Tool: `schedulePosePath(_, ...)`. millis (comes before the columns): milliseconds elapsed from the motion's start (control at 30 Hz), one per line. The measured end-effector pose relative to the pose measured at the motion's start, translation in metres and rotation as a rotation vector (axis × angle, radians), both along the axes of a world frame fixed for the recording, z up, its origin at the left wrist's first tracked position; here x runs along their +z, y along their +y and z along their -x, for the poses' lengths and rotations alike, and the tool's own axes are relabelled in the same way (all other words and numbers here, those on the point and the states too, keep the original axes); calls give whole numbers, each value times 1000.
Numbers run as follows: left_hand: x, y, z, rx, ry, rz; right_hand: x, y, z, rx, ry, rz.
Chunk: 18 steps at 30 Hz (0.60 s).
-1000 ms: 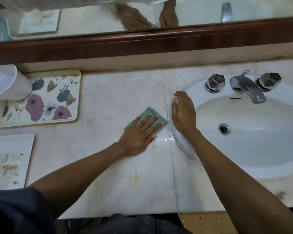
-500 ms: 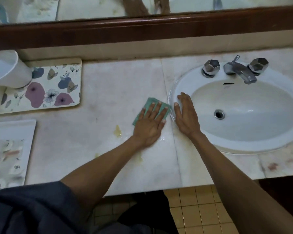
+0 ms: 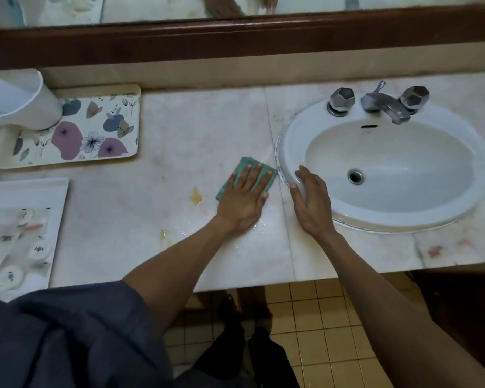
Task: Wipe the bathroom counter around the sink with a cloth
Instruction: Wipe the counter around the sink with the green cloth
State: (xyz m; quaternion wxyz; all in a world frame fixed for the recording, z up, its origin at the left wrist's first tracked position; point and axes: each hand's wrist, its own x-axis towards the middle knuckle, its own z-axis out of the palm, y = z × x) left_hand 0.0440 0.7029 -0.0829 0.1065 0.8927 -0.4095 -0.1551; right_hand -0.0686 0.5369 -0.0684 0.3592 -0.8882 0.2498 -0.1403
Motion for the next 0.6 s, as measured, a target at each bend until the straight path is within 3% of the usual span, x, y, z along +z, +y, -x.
schedulePosePath(367, 5, 114, 108, -178, -59, -61, -2, -4, 5, 60, 47, 16)
schedulePosePath(600, -1, 92, 120, -90, -51, -67, -11, 0, 7, 45, 69, 77)
